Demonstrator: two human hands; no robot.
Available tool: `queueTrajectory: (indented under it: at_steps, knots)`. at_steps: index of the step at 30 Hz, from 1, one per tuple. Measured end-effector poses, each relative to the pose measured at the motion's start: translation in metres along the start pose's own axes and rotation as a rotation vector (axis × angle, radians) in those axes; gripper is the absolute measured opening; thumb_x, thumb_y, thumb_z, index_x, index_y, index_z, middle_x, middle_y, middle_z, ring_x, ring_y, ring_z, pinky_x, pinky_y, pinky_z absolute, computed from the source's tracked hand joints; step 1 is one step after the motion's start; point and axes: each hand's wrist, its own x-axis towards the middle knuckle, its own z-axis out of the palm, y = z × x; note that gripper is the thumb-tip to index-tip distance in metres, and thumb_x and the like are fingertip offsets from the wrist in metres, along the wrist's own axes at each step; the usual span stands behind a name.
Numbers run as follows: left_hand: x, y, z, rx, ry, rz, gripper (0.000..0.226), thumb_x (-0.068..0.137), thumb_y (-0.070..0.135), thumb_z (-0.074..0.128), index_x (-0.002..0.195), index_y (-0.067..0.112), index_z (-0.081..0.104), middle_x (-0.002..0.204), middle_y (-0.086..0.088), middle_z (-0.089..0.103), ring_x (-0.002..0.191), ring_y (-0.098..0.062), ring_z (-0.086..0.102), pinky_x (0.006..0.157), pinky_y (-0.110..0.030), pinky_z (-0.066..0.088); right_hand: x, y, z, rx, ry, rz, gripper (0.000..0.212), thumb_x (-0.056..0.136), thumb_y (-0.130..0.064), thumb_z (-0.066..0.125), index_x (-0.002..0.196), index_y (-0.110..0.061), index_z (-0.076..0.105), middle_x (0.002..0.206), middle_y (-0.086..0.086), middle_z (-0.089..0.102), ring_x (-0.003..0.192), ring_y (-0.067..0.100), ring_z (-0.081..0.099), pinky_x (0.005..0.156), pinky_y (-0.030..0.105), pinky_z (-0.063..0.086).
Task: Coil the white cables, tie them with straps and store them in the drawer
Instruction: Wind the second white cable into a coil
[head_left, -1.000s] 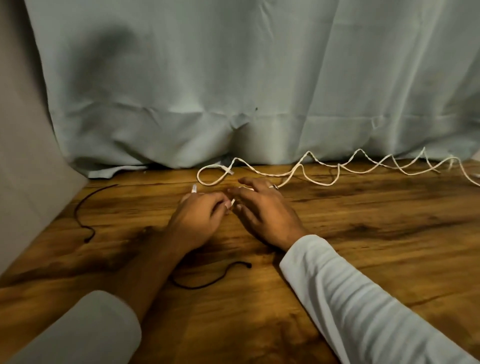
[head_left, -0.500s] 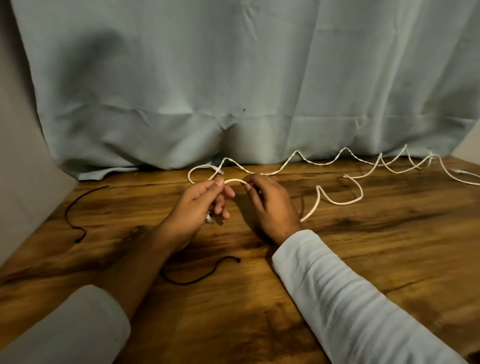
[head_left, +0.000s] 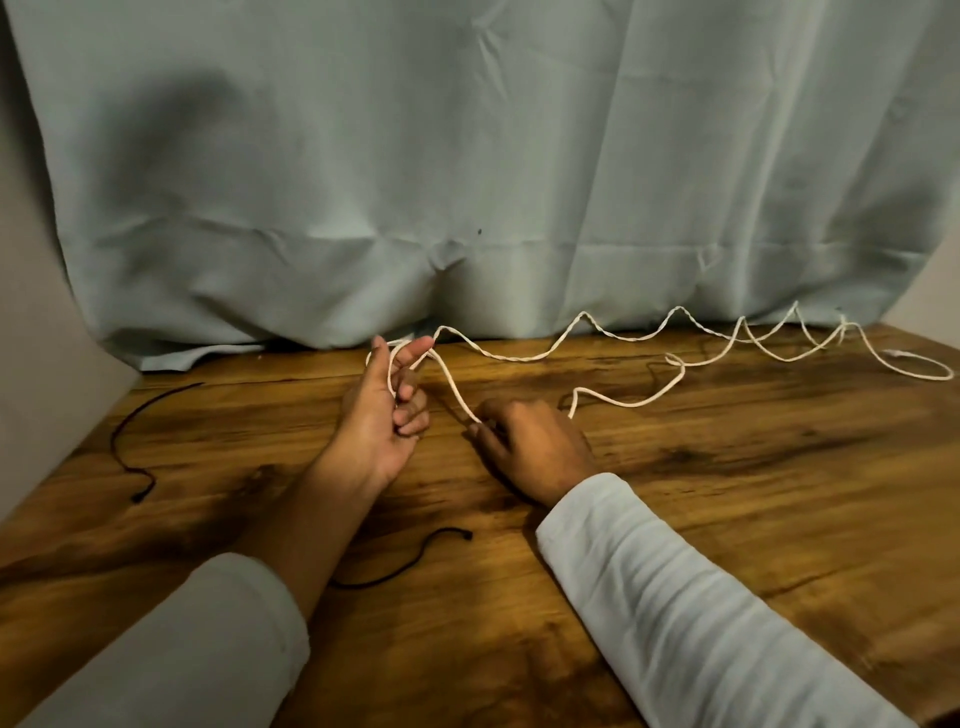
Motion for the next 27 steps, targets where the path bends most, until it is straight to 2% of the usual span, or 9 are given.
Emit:
queueTrajectory:
  at_steps: [2,6,9,12,15,19,21,24,27]
  knots:
    - [0.0,0.004,-0.003,-0.055,-0.051,-0.024,0.045,0.109,0.043,0.032,0.114,0.013,0.065,0.052,0.008,0.042,0.031,-0.004,0.026,0.033,-0.015,0.018,0.0,-0.002,0.001,-0.026,-0.007,-0.011,0.031,0.106,-0.045,0.046,0.106,-0.025,0.07,0.094,0.002,0.071,0.087,0.024,0.065,0.067,0.031,0.038]
    - [-0.002,0.003,0.001,-0.027,-0.075,0.033,0.036,0.091,0.024,0.057,0.122,0.007,0.065,0.075,0.003,0.062,0.048,-0.004,0.043,0.046,-0.017,0.033,0.001,-0.007,0.001,-0.024,-0.035,-0.058,0.027,0.105,-0.041,0.049,0.098,-0.024,0.068,0.091,0.003,0.07,0.086,0.026,0.065,0.066,0.032,0.039]
    - [0.001,0.001,-0.003,0.0,-0.071,0.073,0.028,0.103,0.021,0.049,0.118,0.008,0.068,0.103,-0.006,0.076,0.086,-0.014,0.072,0.078,-0.029,0.059,-0.001,-0.013,-0.003,-0.016,-0.061,-0.164,0.017,0.102,-0.037,0.054,0.098,-0.024,0.065,0.096,0.003,0.07,0.089,0.024,0.064,0.067,0.032,0.039]
    - [0.002,0.001,-0.006,0.014,-0.093,0.065,0.033,0.106,0.027,0.044,0.121,0.01,0.067,0.132,-0.013,0.069,0.125,-0.024,0.064,0.109,-0.041,0.047,-0.002,-0.019,-0.005,-0.009,-0.034,-0.264,0.018,0.101,-0.038,0.055,0.096,-0.023,0.064,0.095,0.003,0.07,0.087,0.025,0.064,0.068,0.037,0.047]
    - [0.0,0.002,-0.004,0.076,-0.156,0.037,0.035,0.105,0.033,0.043,0.12,0.015,0.069,0.139,-0.012,0.064,0.134,-0.025,0.056,0.117,-0.041,0.038,-0.002,-0.027,-0.006,-0.003,-0.017,-0.356,0.021,0.101,-0.039,0.057,0.092,-0.022,0.065,0.092,0.004,0.071,0.086,0.027,0.064,0.066,0.039,0.047]
    - [-0.005,-0.003,-0.004,0.339,-0.149,0.098,0.034,0.109,0.028,0.04,0.112,0.017,0.072,0.132,-0.005,0.07,0.132,-0.023,0.059,0.113,-0.038,0.042,-0.003,-0.028,-0.012,0.089,0.042,-0.359,0.022,0.101,-0.041,0.058,0.106,-0.024,0.071,0.102,0.002,0.074,0.093,0.025,0.066,0.07,0.039,0.049]
    - [-0.007,-0.006,-0.005,0.473,-0.181,0.118,0.035,0.11,0.026,0.039,0.113,0.015,0.071,0.126,-0.008,0.072,0.121,-0.02,0.066,0.097,-0.029,0.053,-0.002,-0.024,-0.015,0.154,0.085,-0.345,0.022,0.1,-0.039,0.059,0.11,-0.025,0.072,0.107,0.0,0.075,0.096,0.021,0.067,0.074,0.039,0.051]
    - [-0.013,-0.01,-0.002,0.67,-0.227,0.137,0.034,0.111,0.025,0.038,0.112,0.016,0.07,0.1,-0.006,0.078,0.087,-0.017,0.074,0.071,-0.024,0.058,0.002,-0.015,-0.016,0.239,0.163,-0.312,0.017,0.099,-0.031,0.062,0.109,-0.022,0.072,0.108,-0.003,0.074,0.099,0.018,0.068,0.081,0.041,0.054]
    - [-0.016,-0.015,0.002,0.809,-0.247,0.15,0.038,0.111,0.034,0.034,0.101,0.012,0.064,0.067,-0.008,0.068,0.04,-0.016,0.053,0.043,-0.025,0.039,0.004,-0.003,-0.016,0.289,0.266,-0.256,0.013,0.098,-0.027,0.063,0.106,-0.021,0.071,0.103,-0.004,0.072,0.097,0.016,0.066,0.082,0.043,0.053]
